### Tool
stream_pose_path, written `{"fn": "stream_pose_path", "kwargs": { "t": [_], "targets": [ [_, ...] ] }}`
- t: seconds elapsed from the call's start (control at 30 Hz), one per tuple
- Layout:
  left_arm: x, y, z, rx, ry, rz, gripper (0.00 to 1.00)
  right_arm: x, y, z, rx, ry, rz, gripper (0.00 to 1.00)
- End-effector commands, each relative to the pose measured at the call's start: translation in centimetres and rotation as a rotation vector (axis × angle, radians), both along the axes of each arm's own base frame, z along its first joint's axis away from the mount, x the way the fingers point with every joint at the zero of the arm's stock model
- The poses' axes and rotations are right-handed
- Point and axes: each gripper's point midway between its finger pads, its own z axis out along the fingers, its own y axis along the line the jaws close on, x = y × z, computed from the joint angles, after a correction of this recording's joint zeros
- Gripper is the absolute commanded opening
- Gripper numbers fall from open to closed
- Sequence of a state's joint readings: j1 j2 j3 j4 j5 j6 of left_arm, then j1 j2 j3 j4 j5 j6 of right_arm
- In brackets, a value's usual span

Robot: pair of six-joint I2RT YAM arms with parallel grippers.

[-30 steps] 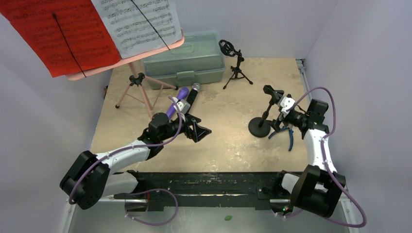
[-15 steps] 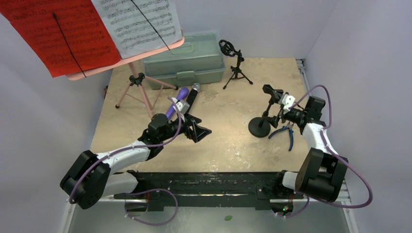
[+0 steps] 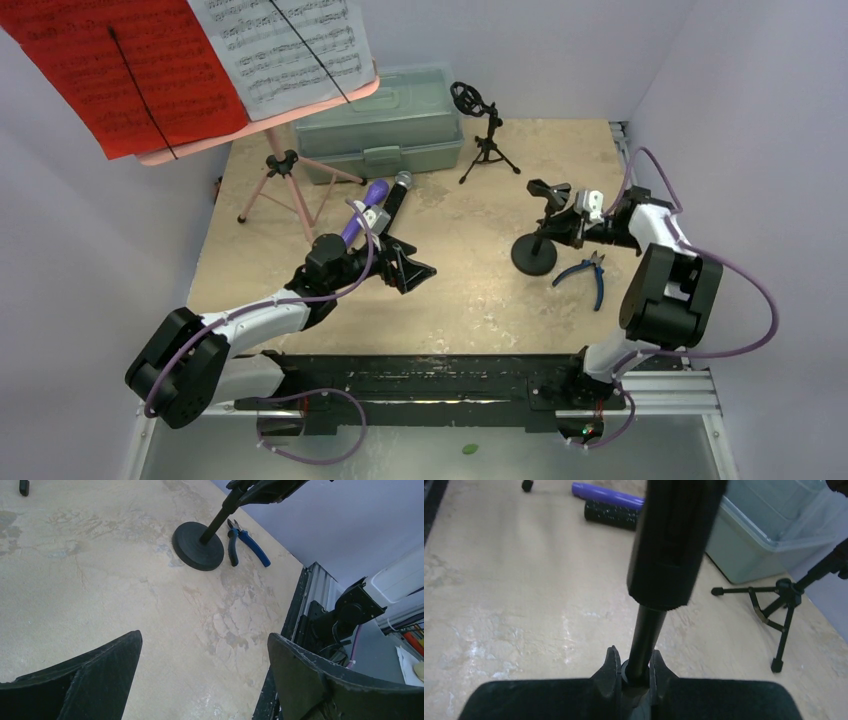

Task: Pack up the instrument practice props
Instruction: Move the microphone stand to the center of the board.

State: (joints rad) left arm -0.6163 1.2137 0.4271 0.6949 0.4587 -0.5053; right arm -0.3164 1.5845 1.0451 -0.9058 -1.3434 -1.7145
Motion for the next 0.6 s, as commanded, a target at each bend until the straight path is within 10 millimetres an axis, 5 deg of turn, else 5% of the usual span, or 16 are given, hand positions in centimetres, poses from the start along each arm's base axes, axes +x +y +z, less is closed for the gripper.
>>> {"fn": "stream_pose_path", "kwargs": {
  "t": [0.0, 0.57],
  "targets": [
    [0.0, -0.3, 1.3, -0.044, -0.038, -0.018, 0.96, -3.7, 2.3, 0.4, 0.059, 0.061, 0.113, 0.0],
    [-2.2, -2.2, 3.7, -0.02, -0.26, -0.039, 0.96, -7.3, 15.5, 0.9, 0.083, 0.238, 0.545, 0.0]
  ]
}}
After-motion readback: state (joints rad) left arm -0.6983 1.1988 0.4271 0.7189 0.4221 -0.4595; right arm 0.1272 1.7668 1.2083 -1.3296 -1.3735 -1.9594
